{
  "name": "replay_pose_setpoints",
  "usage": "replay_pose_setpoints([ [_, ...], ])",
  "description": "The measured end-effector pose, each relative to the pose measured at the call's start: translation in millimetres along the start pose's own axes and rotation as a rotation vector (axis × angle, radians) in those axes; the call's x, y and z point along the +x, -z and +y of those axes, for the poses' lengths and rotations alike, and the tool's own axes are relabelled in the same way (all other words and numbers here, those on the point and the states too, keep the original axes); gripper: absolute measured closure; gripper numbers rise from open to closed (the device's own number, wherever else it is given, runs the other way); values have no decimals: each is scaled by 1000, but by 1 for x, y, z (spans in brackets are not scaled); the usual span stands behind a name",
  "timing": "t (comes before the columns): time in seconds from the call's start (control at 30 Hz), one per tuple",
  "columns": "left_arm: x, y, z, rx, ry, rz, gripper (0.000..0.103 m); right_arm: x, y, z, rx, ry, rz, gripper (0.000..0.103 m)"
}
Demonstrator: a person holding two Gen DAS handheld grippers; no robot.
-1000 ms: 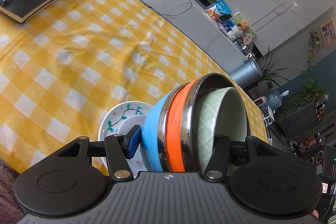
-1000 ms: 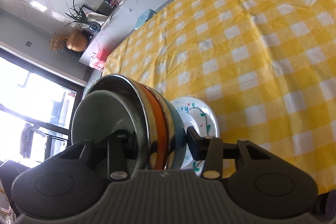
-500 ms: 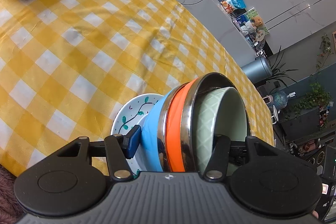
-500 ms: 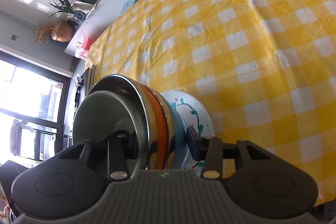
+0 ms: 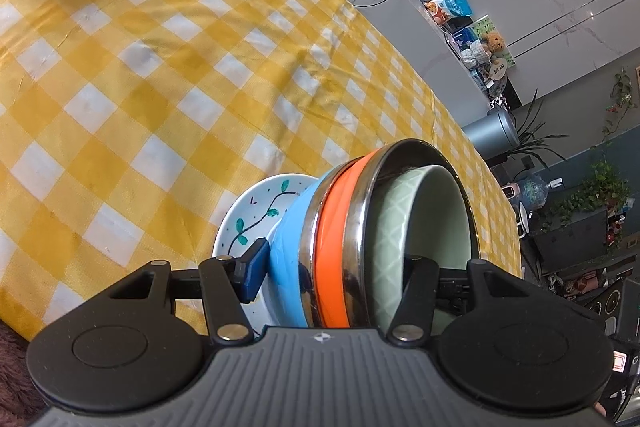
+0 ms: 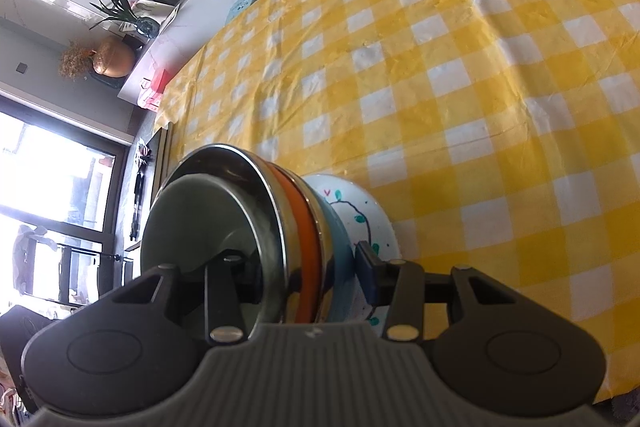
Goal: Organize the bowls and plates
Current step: 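Lift the bowl stack and carry it over the white plate stack, then lower the bowl stack onto the plates and open both grippers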
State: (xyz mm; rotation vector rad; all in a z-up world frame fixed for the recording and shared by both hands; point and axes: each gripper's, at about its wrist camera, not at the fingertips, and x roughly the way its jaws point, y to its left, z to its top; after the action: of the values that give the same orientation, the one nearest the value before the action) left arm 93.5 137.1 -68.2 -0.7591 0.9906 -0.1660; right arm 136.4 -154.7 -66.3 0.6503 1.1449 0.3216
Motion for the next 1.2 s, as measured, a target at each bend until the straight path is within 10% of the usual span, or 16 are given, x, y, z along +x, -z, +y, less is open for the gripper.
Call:
replay_pose_setpoints([
  [0.47, -7, 2, -8, 61, -36, -48, 46, -2, 2, 5, -50, -12, -32, 46],
  [1.2, -90, 52, -90, 500, -58, -429, 33, -82, 55, 20, -431, 147, -468, 33],
])
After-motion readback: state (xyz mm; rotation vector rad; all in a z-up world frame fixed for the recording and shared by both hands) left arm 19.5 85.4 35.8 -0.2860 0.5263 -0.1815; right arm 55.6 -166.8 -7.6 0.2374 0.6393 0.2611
